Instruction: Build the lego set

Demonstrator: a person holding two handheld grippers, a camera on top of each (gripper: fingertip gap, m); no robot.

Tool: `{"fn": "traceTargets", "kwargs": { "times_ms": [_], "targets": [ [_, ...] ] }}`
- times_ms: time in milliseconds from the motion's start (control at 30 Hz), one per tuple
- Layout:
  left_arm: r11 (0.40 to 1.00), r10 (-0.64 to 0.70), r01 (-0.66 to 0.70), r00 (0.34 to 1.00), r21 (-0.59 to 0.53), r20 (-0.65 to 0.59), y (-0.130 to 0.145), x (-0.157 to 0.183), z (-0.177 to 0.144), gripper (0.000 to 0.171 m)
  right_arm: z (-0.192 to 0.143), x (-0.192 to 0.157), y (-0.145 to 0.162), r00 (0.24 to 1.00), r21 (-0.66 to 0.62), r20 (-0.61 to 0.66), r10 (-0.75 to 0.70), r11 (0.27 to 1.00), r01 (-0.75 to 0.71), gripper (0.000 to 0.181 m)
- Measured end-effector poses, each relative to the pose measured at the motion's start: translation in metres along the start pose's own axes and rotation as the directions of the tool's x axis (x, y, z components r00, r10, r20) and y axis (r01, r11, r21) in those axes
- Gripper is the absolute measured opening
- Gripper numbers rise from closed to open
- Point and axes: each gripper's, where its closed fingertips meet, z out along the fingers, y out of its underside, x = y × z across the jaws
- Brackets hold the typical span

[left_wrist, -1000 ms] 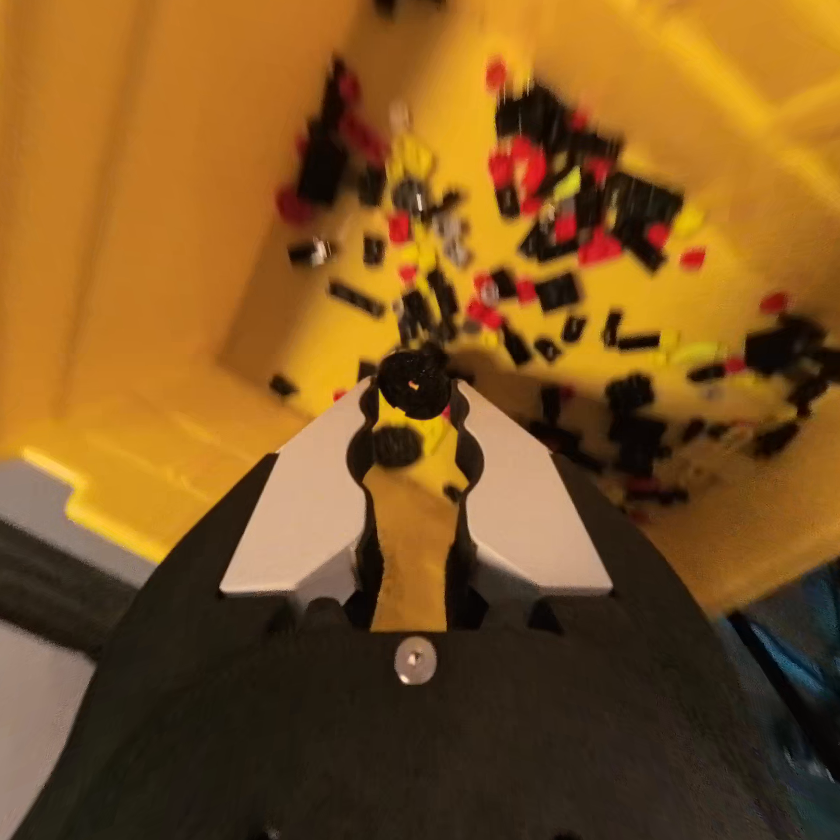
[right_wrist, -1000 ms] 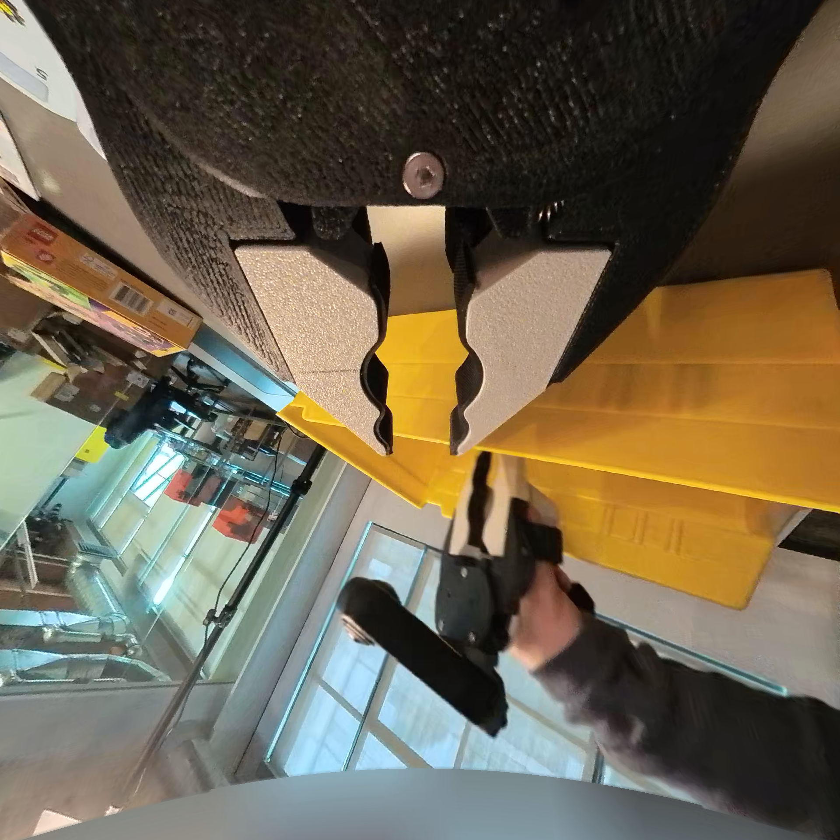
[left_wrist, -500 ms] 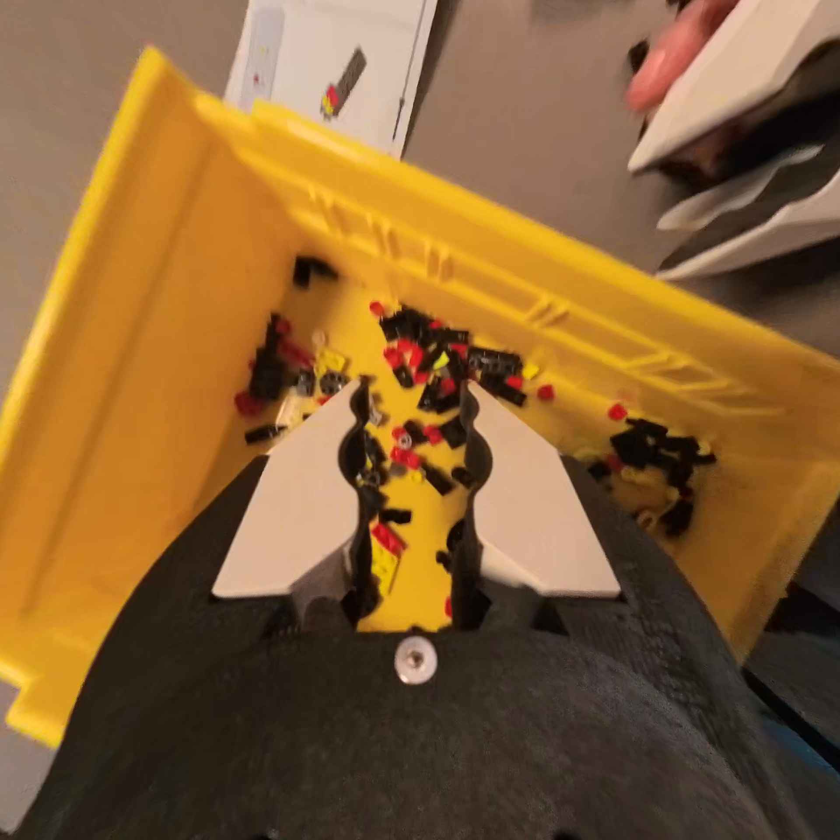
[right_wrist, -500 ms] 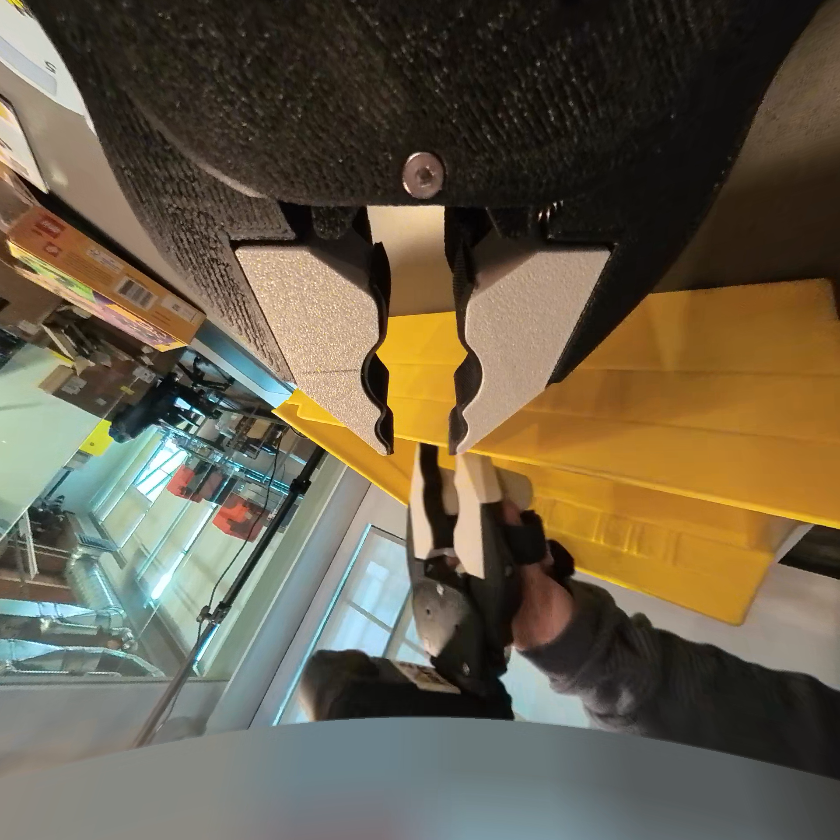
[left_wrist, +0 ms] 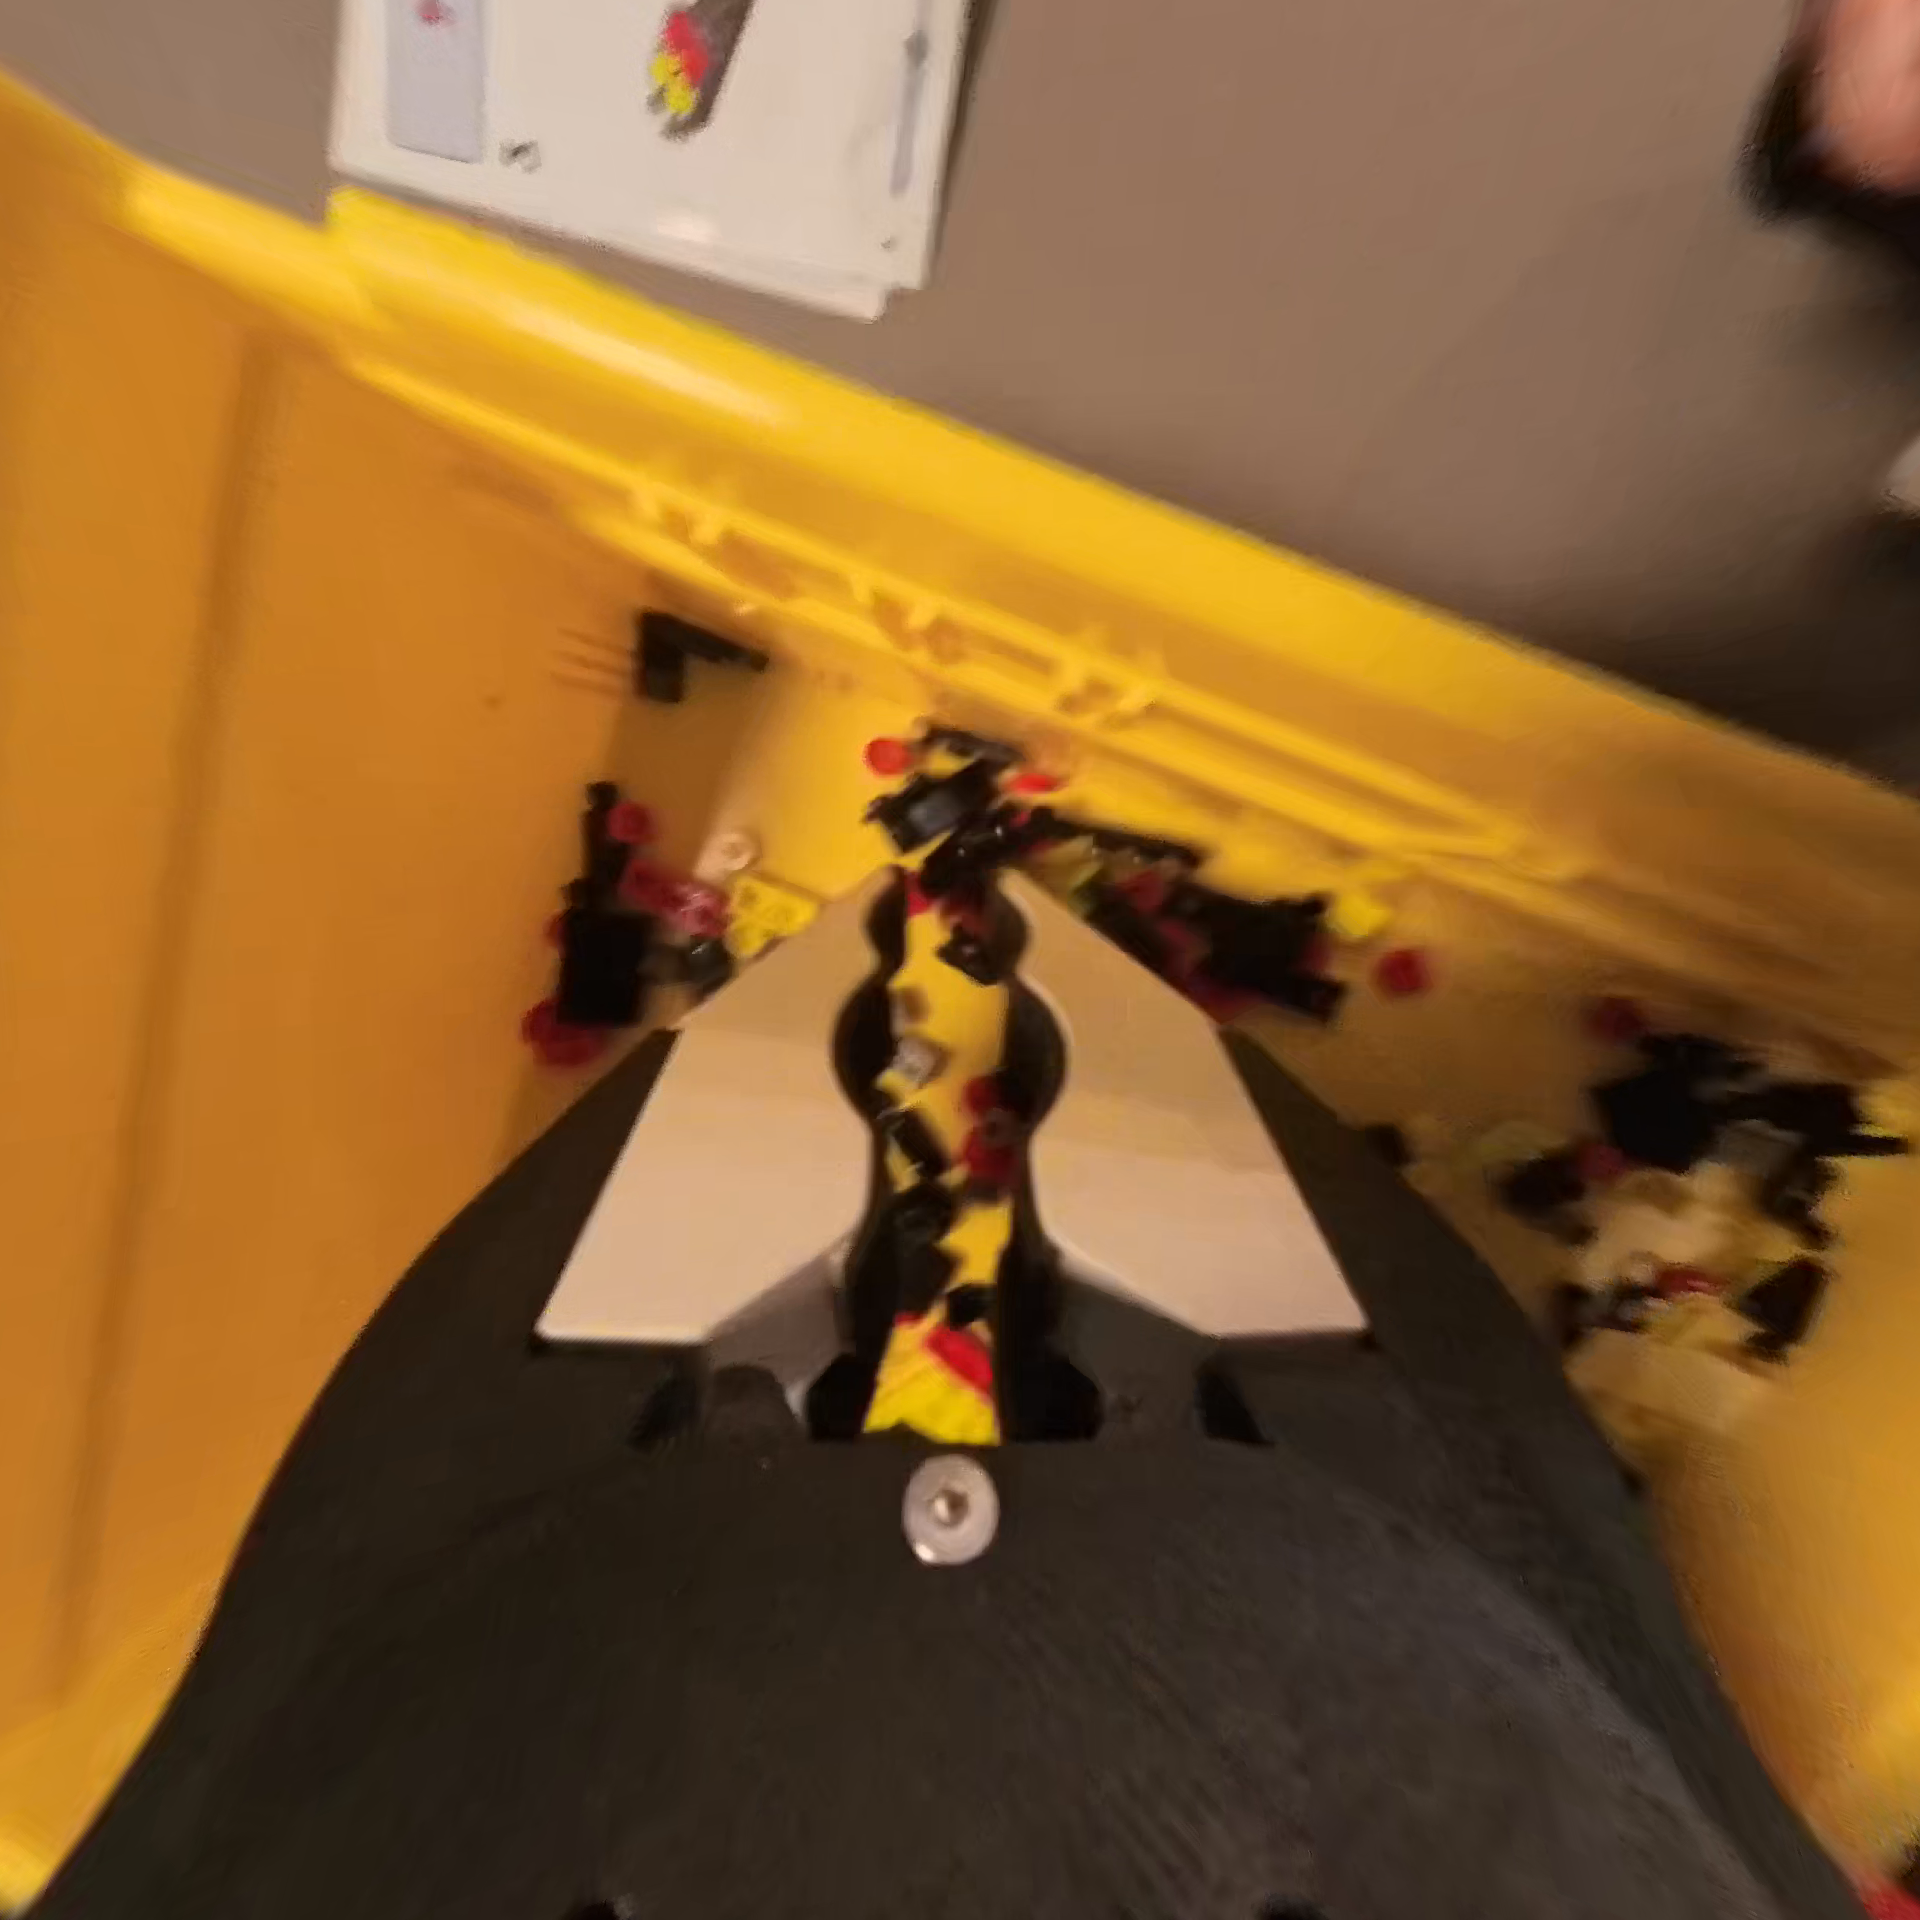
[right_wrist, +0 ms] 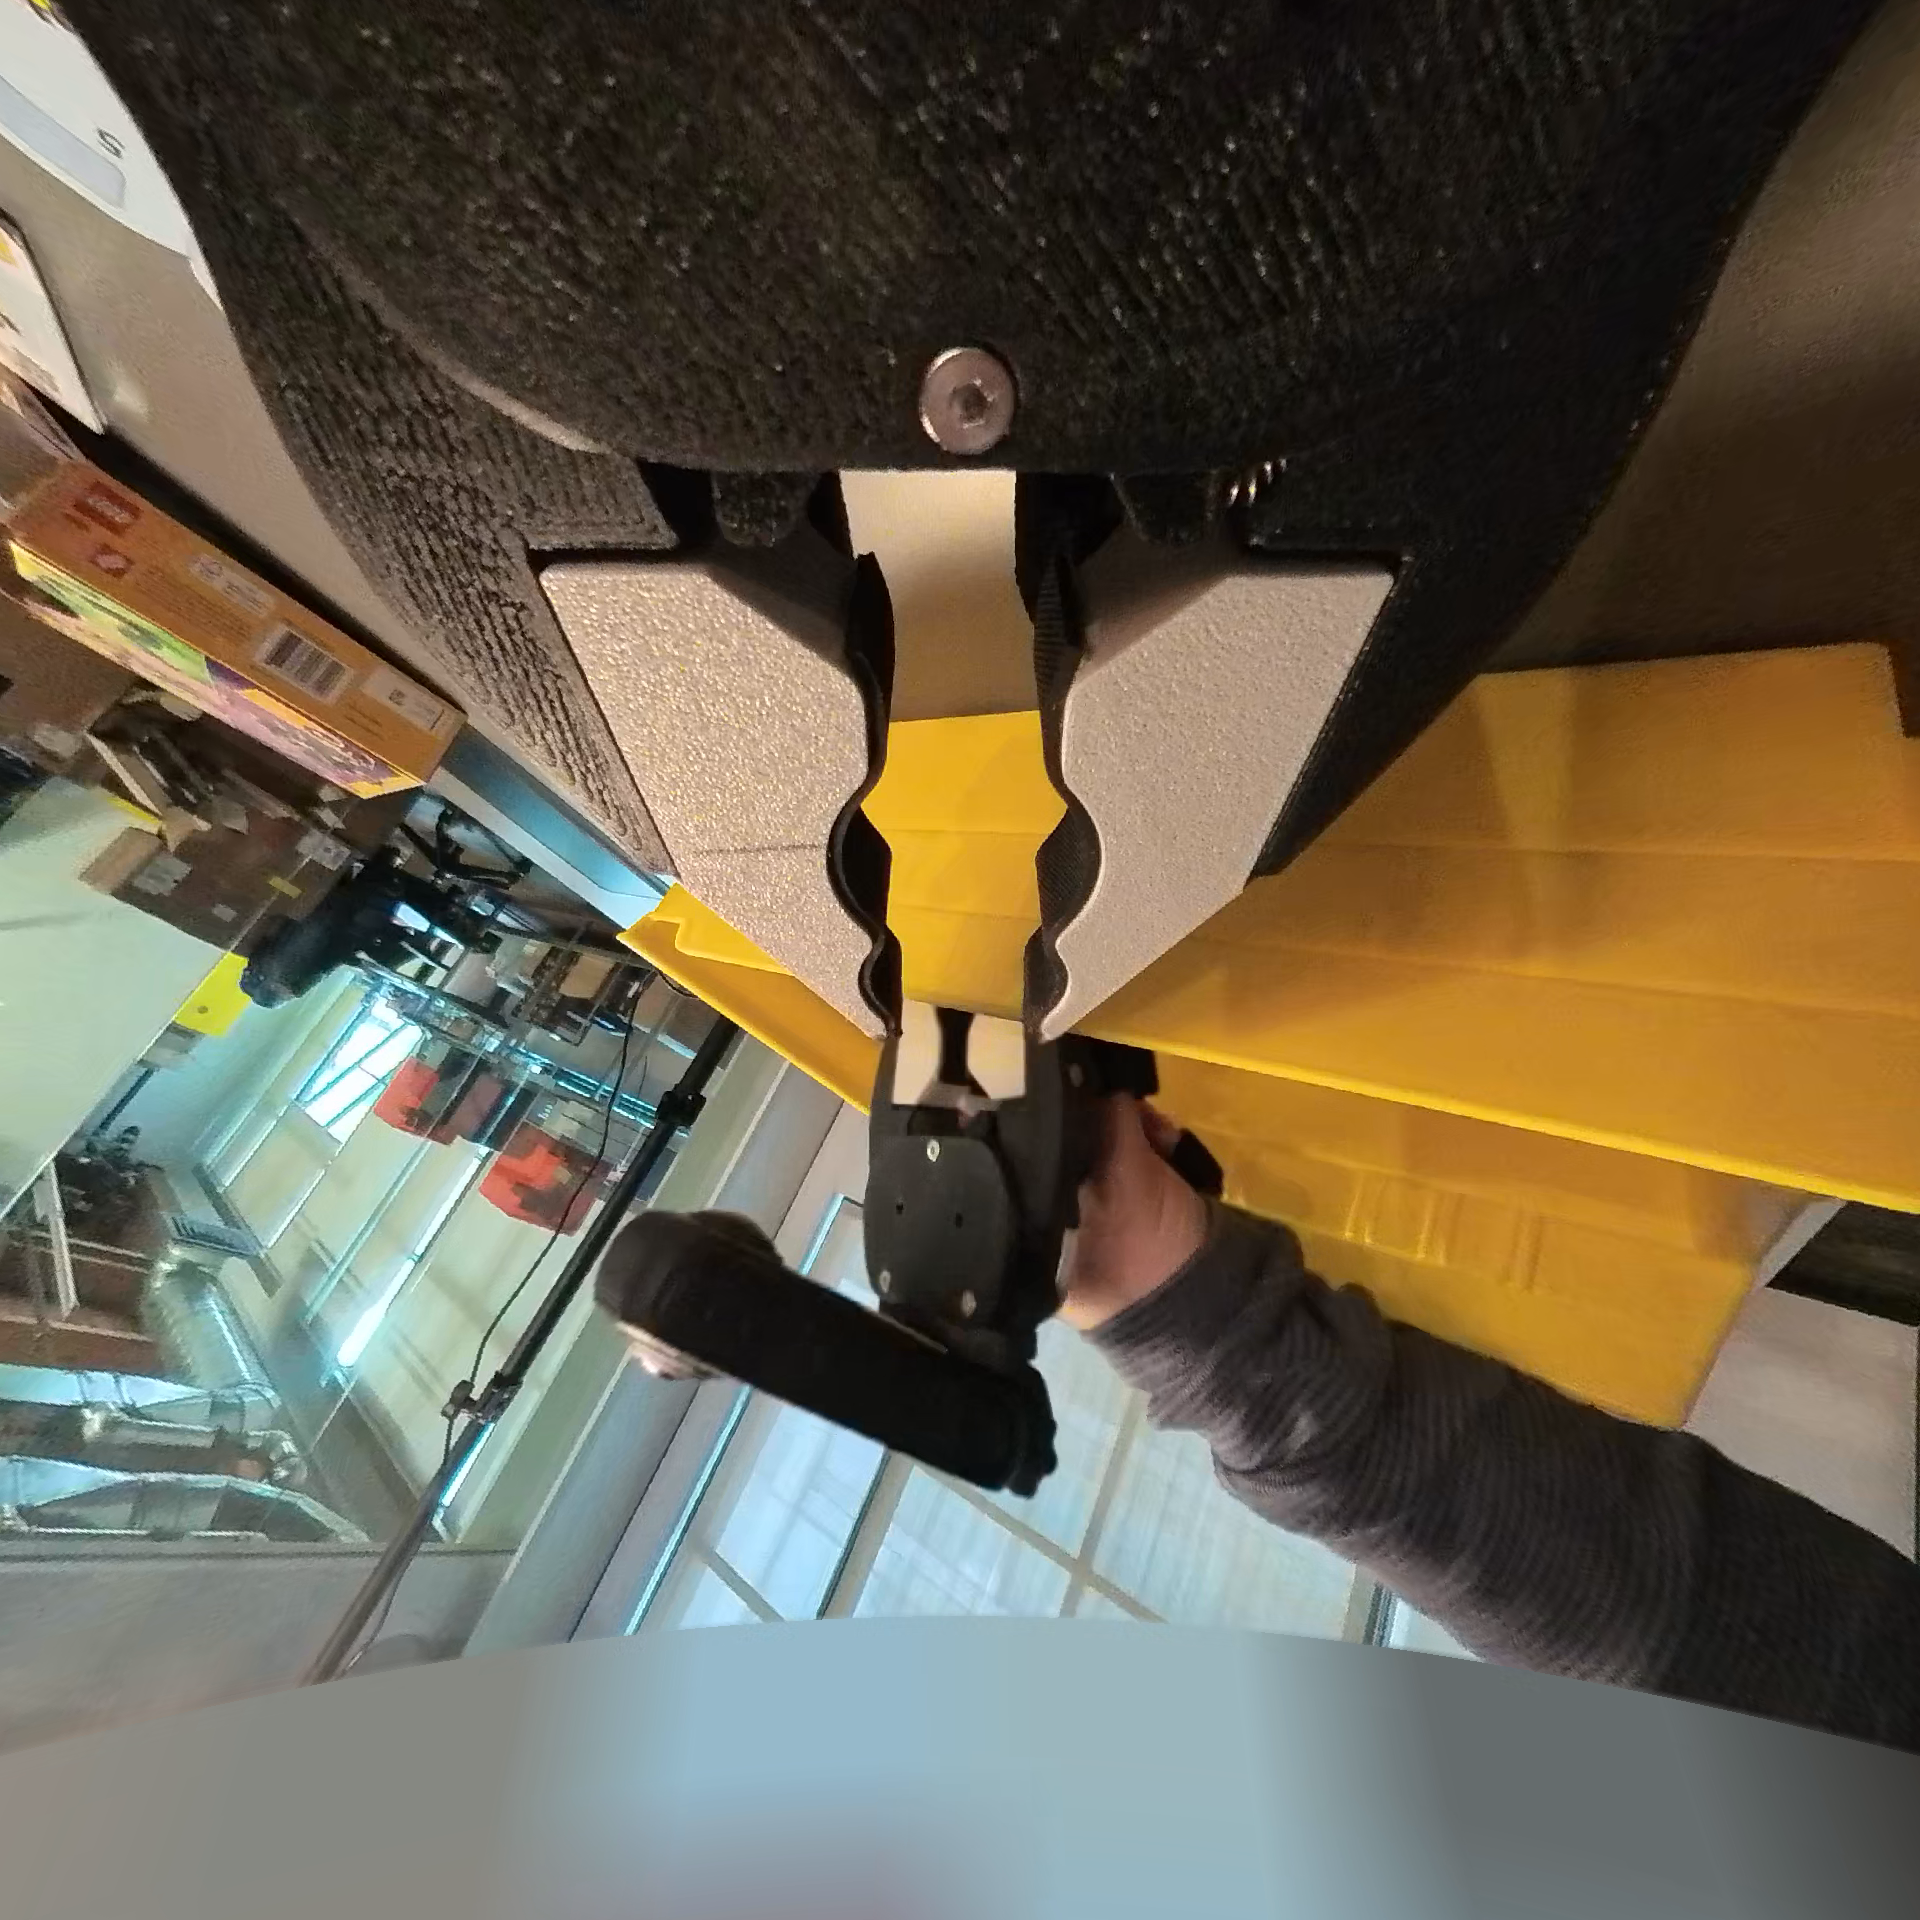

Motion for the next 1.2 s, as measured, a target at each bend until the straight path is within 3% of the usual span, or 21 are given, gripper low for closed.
{"fn": "traceTargets", "kwargs": {
  "times_ms": [33, 133, 267, 400, 600, 733, 833, 933, 1100, 1200],
  "targets": [
    [0.999, 0.025, -0.024, 0.998, -0.036, 0.054, 0.007, -0.009, 0.0, 0.006, 0.0, 0.0, 0.0, 1.0, 0.0, 0.0, 0.0, 1.0, 0.0, 0.022],
    [0.995, 0.024, -0.019, 0.998, -0.097, 0.057, 0.025, -0.017, -0.003, 0.0, 0.0, 0.001, 0.0, 1.0, 0.001, 0.001, 0.002, 1.0, -0.002, 0.022],
    [0.982, -0.179, 0.183, 0.979, -0.041, 0.097, 0.035, -0.037, -0.018, 0.001, 0.0, 0.001, 0.0, 1.0, 0.001, 0.002, 0.002, 1.0, -0.002, 0.022],
    [0.929, -0.349, 0.363, 0.923, -0.069, 0.159, 0.058, -0.05, -0.034, 0.008, 0.0, 0.002, 0.0, 1.0, 0.0, 0.001, 0.002, 1.0, -0.002, 0.022],
    [0.951, -0.299, 0.304, 0.95, 0.05, -0.088, 0.028, -0.008, -0.04, 0.024, -0.001, 0.002, 0.0, 1.0, 0.0, 0.002, 0.0, 1.0, 0.0, 0.022],
    [0.959, -0.282, 0.275, 0.937, -0.063, -0.206, 0.04, 0.018, -0.033, 0.021, -0.001, 0.002, 0.0, 1.0, 0.0, 0.002, 0.0, 1.0, 0.0, 0.021],
    [0.946, -0.313, 0.28, 0.918, -0.162, -0.242, 0.054, 0.032, -0.03, 0.018, -0.001, 0.002, 0.0, 1.0, -0.001, 0.002, 0.0, 1.0, 0.0, 0.021],
    [0.94, -0.331, 0.289, 0.901, -0.18, -0.281, 0.057, 0.043, -0.031, 0.019, -0.001, 0.002, 0.0, 1.0, 0.0, 0.002, 0.001, 1.0, -0.001, 0.021],
    [0.959, -0.26, 0.278, 0.942, 0.056, -0.212, 0.03, 0.03, -0.03, 0.023, -0.001, 0.002, 0.0, 1.0, -0.001, 0.002, 0.002, 1.0, -0.002, 0.021],
    [0.971, -0.228, 0.238, 0.954, 0.026, -0.196, 0.036, 0.034, -0.026, 0.034, 0.0, 0.002, 0.0, 1.0, -0.001, 0.002, 0.002, 1.0, -0.002, 0.021]
  ]
}}
